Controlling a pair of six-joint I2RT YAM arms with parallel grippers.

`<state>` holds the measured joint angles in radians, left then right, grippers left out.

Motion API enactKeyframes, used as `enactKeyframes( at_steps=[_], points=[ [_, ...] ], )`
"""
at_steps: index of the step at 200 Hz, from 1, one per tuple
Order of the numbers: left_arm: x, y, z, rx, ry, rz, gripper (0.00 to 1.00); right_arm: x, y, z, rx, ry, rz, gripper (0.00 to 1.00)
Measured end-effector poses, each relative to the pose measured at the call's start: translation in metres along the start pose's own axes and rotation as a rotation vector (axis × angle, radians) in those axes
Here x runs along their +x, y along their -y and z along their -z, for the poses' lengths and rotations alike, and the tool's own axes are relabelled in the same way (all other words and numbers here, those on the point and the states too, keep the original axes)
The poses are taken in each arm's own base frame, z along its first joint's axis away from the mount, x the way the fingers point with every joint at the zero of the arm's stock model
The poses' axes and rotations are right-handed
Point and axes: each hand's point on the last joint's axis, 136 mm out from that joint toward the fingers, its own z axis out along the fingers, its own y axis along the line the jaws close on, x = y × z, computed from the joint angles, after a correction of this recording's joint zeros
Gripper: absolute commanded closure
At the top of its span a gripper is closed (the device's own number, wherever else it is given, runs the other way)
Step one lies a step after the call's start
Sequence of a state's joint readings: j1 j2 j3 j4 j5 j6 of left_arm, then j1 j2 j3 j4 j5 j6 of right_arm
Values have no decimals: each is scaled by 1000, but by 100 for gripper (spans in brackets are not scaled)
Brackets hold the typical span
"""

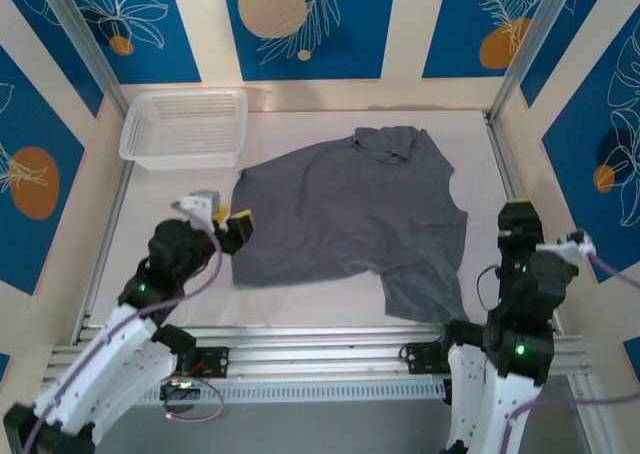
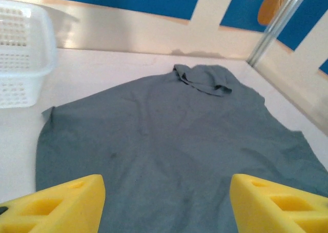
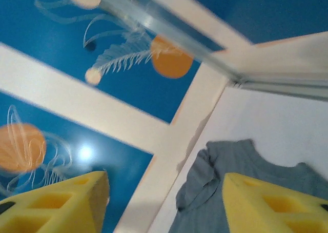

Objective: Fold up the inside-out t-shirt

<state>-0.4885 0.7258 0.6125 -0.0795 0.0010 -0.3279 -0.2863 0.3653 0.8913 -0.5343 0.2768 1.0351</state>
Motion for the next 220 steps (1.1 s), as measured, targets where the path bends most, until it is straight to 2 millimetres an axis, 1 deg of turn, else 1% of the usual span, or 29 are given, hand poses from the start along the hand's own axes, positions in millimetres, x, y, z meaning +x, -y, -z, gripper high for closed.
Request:
enactKeyframes(
  at_steps=[4,5,9,10,16,23,30,33,37,40,43,44,49,52,55,57,60,69,79,93,104,118,132,146,167,182,198,212,220],
  points=[
    [-6,4,-5,3,-9,-8,37,4,-5,-8,-5,-35,11,44],
    [-9,6,-10,-1,-21,-9,37,5,-7,-12,-7,-50,18,45],
    [-13,8,-18,-8,-37,-18,37,9,-11,-20,-10,-86,22,47],
    [-15,9,-19,-9,-39,-19,38,12,-12,-25,-9,-107,30,48],
    [-22,11,-35,-28,-69,-25,38,21,-16,-39,-5,-172,41,51],
    [-27,11,-53,-55,-105,-28,38,38,-17,-61,12,-269,61,53],
    [-31,9,-74,-84,-144,-30,39,58,-14,-83,39,-369,85,54],
    [-29,7,-86,-102,-172,-28,40,71,-9,-95,59,-422,102,54],
    [-29,5,-98,-116,-194,-28,42,82,-6,-104,74,-469,112,55],
    [-25,2,-108,-130,-221,-24,43,96,2,-114,100,-520,128,57],
    [-23,0,-117,-140,-240,-23,44,105,6,-120,116,-549,134,58],
    [-20,-1,-123,-147,-253,-19,45,111,10,-123,126,-571,142,59],
    [-14,-5,-136,-162,-289,-13,49,129,22,-133,164,-630,157,64],
    [-6,-9,-146,-175,-316,-3,52,144,34,-140,196,-679,178,67],
    [0,-12,-154,-185,-341,-3,54,154,42,-143,222,-711,179,70],
    [5,-15,-159,-193,-361,3,55,159,47,-145,233,-729,186,73],
    [14,-19,-167,-208,-390,13,58,172,58,-148,266,-770,194,77],
    [39,-31,-184,-243,-475,26,67,199,86,-151,340,-859,211,91],
    [66,-44,-199,-287,-559,56,79,220,114,-149,411,-933,222,98],
    [96,-59,-214,-333,-653,75,91,237,143,-142,487,-986,202,99],
    [113,-67,-225,-362,-699,98,95,246,160,-136,533,-1013,191,100],
    [125,-77,-236,-393,-730,125,97,255,175,-131,585,-1028,170,100],
    [130,-86,-248,-415,-743,146,97,261,188,-126,636,-1027,153,99],
    [129,-95,-263,-433,-739,164,97,267,200,-120,692,-1024,143,100],
    [124,-108,-286,-461,-718,182,96,273,215,-112,777,-1005,121,100],
    [116,-115,-302,-467,-684,192,93,276,224,-104,829,-988,94,100],
    [108,-123,-315,-470,-656,198,90,278,223,-103,831,-964,67,100],
    [106,-128,-319,-464,-650,197,85,280,220,-100,835,-960,69,100],
    [106,-129,-319,-457,-653,198,80,281,218,-97,836,-963,71,96]
  ],
)
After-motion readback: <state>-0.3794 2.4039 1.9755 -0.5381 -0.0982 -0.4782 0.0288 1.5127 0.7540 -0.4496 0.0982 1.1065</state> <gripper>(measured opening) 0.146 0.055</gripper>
